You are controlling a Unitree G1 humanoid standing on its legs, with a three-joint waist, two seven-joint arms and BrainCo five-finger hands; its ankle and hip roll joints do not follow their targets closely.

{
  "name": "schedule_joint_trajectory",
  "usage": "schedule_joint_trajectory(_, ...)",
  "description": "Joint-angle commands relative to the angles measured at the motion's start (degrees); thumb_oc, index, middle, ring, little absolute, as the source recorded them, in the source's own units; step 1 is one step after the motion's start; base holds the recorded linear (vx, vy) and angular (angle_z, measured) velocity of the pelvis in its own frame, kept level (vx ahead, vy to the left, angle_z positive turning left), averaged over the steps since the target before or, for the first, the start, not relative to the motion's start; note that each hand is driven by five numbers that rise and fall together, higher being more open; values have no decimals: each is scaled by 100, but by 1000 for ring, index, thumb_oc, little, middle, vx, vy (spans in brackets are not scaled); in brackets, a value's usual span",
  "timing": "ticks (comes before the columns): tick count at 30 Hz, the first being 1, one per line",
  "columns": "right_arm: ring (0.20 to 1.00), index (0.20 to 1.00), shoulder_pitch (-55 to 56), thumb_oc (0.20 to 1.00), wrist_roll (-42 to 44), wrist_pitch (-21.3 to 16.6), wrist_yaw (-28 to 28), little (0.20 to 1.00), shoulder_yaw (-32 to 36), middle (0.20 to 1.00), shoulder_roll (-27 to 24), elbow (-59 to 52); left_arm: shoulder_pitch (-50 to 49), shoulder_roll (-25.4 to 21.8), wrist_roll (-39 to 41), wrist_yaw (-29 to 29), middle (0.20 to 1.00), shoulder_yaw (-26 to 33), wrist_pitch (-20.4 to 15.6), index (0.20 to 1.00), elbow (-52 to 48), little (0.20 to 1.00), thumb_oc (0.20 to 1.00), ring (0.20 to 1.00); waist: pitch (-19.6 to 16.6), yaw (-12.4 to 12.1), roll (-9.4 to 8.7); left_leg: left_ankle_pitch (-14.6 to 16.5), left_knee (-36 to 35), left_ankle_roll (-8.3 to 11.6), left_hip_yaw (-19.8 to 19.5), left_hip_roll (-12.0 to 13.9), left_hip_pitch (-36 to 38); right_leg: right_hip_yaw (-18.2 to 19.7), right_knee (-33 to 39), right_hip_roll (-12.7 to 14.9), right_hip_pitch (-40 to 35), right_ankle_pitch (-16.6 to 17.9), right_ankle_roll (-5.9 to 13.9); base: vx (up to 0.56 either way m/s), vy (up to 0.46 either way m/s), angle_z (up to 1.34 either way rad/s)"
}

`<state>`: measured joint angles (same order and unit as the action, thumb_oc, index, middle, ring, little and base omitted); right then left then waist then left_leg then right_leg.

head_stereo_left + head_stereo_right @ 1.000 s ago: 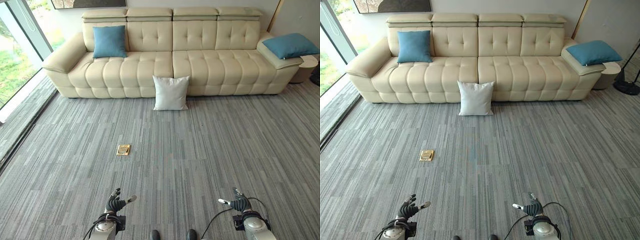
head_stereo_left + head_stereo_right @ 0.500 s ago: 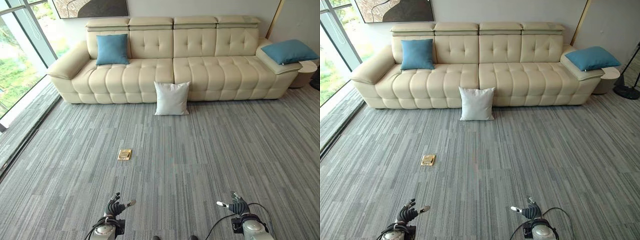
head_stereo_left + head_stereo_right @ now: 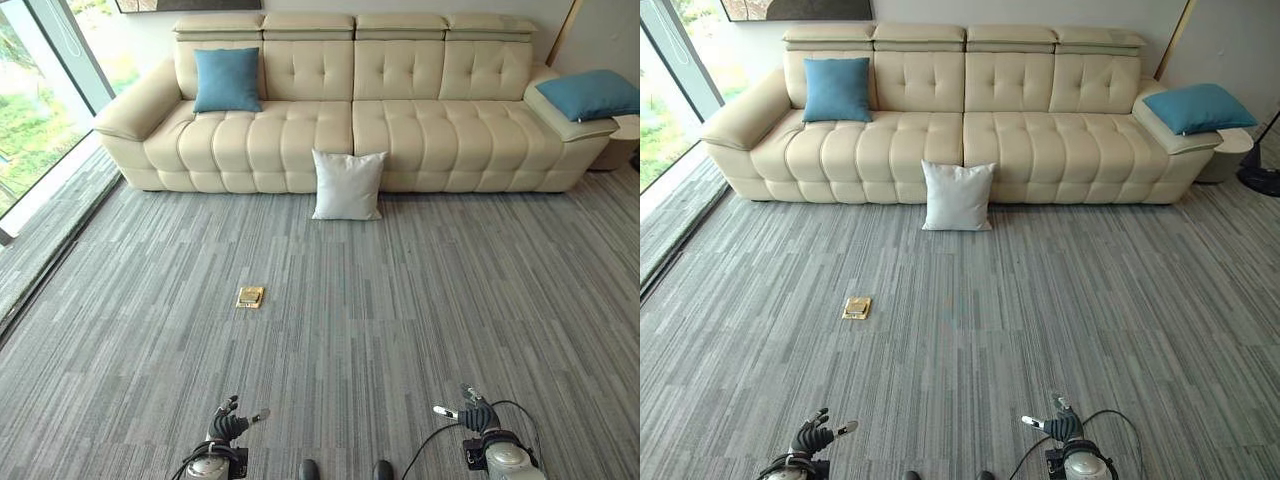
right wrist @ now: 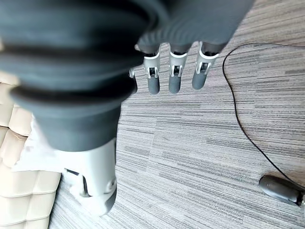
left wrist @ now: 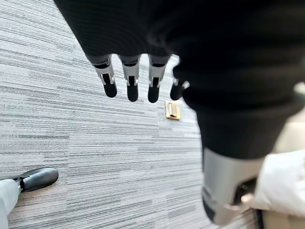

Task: Pick up all the scattered cushions and arrange them neatly on the sofa.

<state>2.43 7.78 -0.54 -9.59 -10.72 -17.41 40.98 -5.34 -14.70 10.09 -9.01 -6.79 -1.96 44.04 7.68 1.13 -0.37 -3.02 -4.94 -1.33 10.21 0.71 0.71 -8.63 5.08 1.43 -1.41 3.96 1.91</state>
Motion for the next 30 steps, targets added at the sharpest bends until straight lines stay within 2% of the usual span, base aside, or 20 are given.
schedule_joint_trajectory(1,1000,1000,-291,1000,-142,-72,-58,1000,-118,1000,-198,-358,388,-269,-130,-49,1000,-92,-127,1000,-10,1000,1000,1000,166,-23,-108,325,-6,489,-318,329,183,40,-8,488,-133,-528,669,18,69,-3)
schedule_joint_trajectory(4,1000,1000,-329,1000,-180,-73,-64,1000,-97,1000,-229,-407,409,-336,-118,-73,1000,-29,-143,1000,-87,1000,1000,1000,204,-53,-151,405,82,397,-369,230,41,54,-158,566,-24,-554,693,58,188,-1)
schedule_joint_trajectory(5,1000,1000,-318,1000,-238,-40,-50,1000,-69,1000,-240,-468,458,-361,-58,-105,1000,24,-139,1000,-102,1000,1000,1000,293,-64,-159,534,181,260,-437,121,-9,143,-905,668,332,-651,724,28,192,3)
schedule_joint_trajectory(8,1000,1000,-347,1000,-190,-27,-98,1000,-79,1000,-173,-453,552,-376,-3,-184,1000,29,-130,1000,-29,1000,1000,1000,444,-6,-143,596,176,154,-415,81,55,227,-1973,702,893,-485,844,42,154,-5)
schedule_joint_trajectory(9,1000,1000,-338,1000,-175,-22,-99,1000,-100,1000,-135,-466,580,-366,8,-195,1000,1,-119,1000,-1,1000,1000,1000,474,33,-119,614,138,155,-430,98,125,262,-2197,630,1073,-455,817,137,86,-4)
schedule_joint_trajectory(11,1000,1000,-354,1000,-134,-24,-101,1000,-112,1000,-121,-453,614,-346,41,-197,1000,-12,-123,1000,-38,1000,1000,1000,524,69,-103,657,45,174,-395,105,326,193,-2145,507,1333,-475,740,219,16,-3)
schedule_joint_trajectory(12,1000,1000,-373,1000,-122,-18,-128,1000,-126,1000,-147,-449,666,-327,87,-173,1000,-44,-122,1000,-121,1000,1000,1000,563,135,-99,744,-4,219,-396,75,486,-29,-1662,417,1414,-400,687,199,-36,0)
schedule_joint_trajectory(13,1000,1000,-374,1000,-122,-18,-128,1000,-127,1000,-148,-449,666,-326,87,-173,1000,-43,-122,1000,-121,1000,1000,1000,570,140,-96,745,-4,220,-400,78,493,-34,-1654,415,1401,-398,686,357,-129,18)
schedule_joint_trajectory(14,1000,1000,-342,1000,-169,17,-143,1000,-129,1000,-154,-452,751,-288,124,-213,1000,-58,-131,1000,-130,1000,1000,1000,579,270,-130,917,-6,276,-460,43,708,-133,-1111,311,1630,-227,738,632,-331,14)
schedule_joint_trajectory(15,1000,1000,-146,1000,-76,-40,-124,1000,-51,1000,-167,-406,724,-243,105,-130,1000,-133,-166,1000,-227,1000,1000,1000,395,383,-118,1112,13,389,-521,156,980,-113,-832,189,1266,-282,555,741,-397,93)
schedule_joint_trajectory(16,1000,1000,-111,1000,-44,-62,-99,1000,-28,1000,-175,-376,687,-226,129,-98,1000,-120,-159,1000,-234,1000,1000,1000,349,413,-97,1132,234,454,-521,241,962,-118,-831,153,1166,-343,488,708,-485,126)
schedule_joint_trajectory(17,1000,1000,-158,1000,17,-91,-60,1000,-30,1000,-237,-334,688,-186,224,-25,1000,-120,-120,1000,-220,1000,1000,1000,401,370,-129,839,1447,598,-552,263,559,-116,-709,107,834,-421,327,382,-329,136)
schedule_joint_trajectory(18,1000,1000,-178,1000,32,-96,-46,1000,-49,1000,-276,-323,720,-139,351,-23,1000,-110,-138,1000,-148,1000,1000,1000,454,307,-177,601,2127,630,-593,279,160,-100,-608,102,613,-532,215,321,-293,60)
schedule_joint_trajectory(20,1000,1000,-186,1000,47,-81,-41,1000,-34,1000,-309,-294,725,-102,424,-14,1000,-111,-126,1000,-113,1000,1000,1000,487,260,-224,521,2350,575,-529,331,-174,-70,-538,139,432,-632,155,188,-107,-22)
schedule_joint_trajectory(24,1000,1000,-185,1000,67,-82,-24,1000,-12,1000,-343,-242,655,-98,379,9,1000,-116,-94,1000,-47,1000,1000,1000,474,162,-301,736,1898,453,-513,277,-452,25,-437,203,193,-742,193,215,-6,-51)
schedule_joint_trajectory(25,1000,1000,-186,1000,42,-71,-14,1000,-41,1000,-356,-194,587,-96,379,14,1000,-108,-68,1000,-47,1000,1000,1000,435,87,-261,544,1389,478,-622,265,-665,73,-370,171,23,-846,204,275,43,-45)
schedule_joint_trajectory(28,1000,1000,-190,1000,-26,-62,-33,1000,-95,1000,-376,-162,521,-91,370,-6,1000,-126,-43,1000,-55,1000,1000,1000,435,-23,-172,-125,690,593,-767,309,-985,153,-304,74,-275,-1023,193,335,67,-43)
schedule_joint_trajectory(30,1000,1000,-183,1000,-91,-19,-79,1000,-138,1000,-382,-110,530,-107,364,-51,1000,-124,-41,1000,-29,1000,1000,1000,449,-111,-143,-330,209,663,-537,338,-1321,235,-240,44,-561,-1173,216,395,123,-24)
